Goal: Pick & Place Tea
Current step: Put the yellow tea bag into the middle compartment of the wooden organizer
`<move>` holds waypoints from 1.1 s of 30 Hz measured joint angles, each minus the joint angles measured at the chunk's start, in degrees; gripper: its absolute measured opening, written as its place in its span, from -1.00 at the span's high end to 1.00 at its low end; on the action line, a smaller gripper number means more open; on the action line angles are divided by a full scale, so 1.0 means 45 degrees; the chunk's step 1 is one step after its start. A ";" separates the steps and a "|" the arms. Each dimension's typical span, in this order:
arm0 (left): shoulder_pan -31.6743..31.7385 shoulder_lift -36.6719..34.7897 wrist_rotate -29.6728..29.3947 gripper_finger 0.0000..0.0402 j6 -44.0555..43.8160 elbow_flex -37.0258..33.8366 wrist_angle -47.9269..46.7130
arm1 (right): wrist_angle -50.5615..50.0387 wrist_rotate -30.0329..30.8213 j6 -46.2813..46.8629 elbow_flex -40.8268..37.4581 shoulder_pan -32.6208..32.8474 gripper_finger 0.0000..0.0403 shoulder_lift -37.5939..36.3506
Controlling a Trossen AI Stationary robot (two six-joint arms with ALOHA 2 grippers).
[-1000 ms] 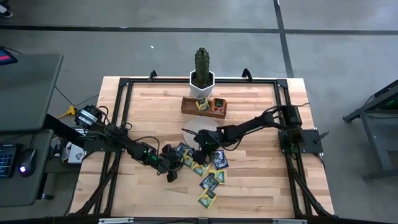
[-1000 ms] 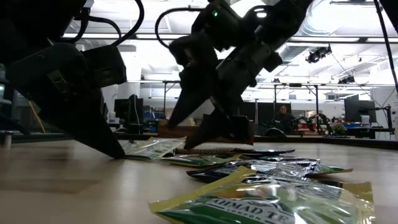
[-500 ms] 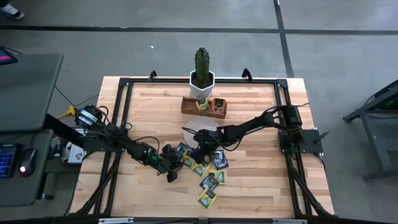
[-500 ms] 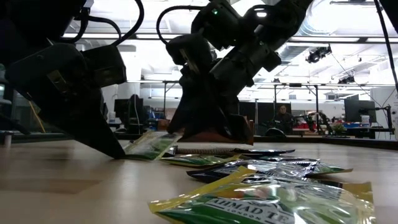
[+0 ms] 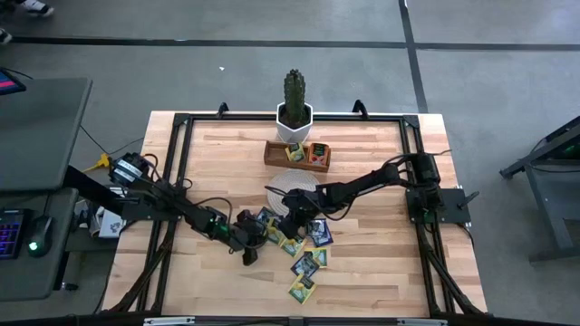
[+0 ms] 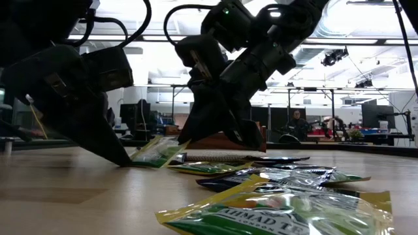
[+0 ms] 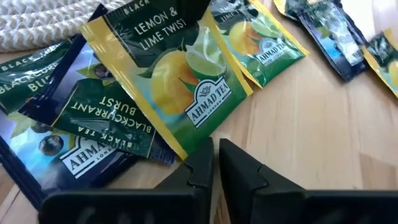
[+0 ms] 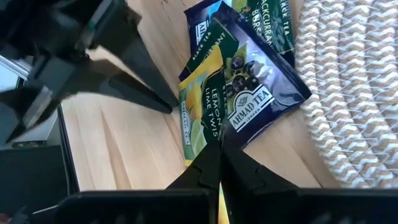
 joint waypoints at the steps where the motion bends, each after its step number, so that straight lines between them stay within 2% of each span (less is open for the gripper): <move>1: 0.0018 -0.0186 0.0060 0.84 0.0177 -0.0001 -0.0082 | -0.0003 -0.0001 -0.0020 0.0000 0.0029 0.99 -0.0005; 7: 0.0021 -0.1641 -0.0485 0.81 0.0614 -0.0013 -0.1154 | -0.0572 0.0458 -0.0459 0.0000 0.0189 1.00 -0.0671; 14: 0.0013 -0.3009 -0.1598 0.81 0.0617 -0.0015 -0.3025 | -0.3456 0.1816 -0.2103 0.0000 -0.0109 1.00 -0.2669; 20: 0.0001 -0.3041 -0.1701 0.81 0.0617 0.0000 -0.2702 | -0.5774 0.2887 -0.5078 0.0000 -0.1288 1.00 -0.4524; 25: 0.0003 -0.3041 -0.1603 0.81 0.0617 0.0005 -0.2397 | -0.6526 0.2861 -0.8167 0.0000 -0.2921 1.00 -0.5655; 28: 0.0003 -0.3041 -0.1794 0.81 0.0617 0.0010 -0.2144 | -0.7022 0.2469 -0.9531 0.0175 -0.3891 1.00 -0.5863; 33: 0.0003 -0.3046 -0.1827 0.81 0.0614 0.0010 -0.1415 | -0.8017 0.2316 -1.2321 0.1477 -0.4802 1.00 -0.5522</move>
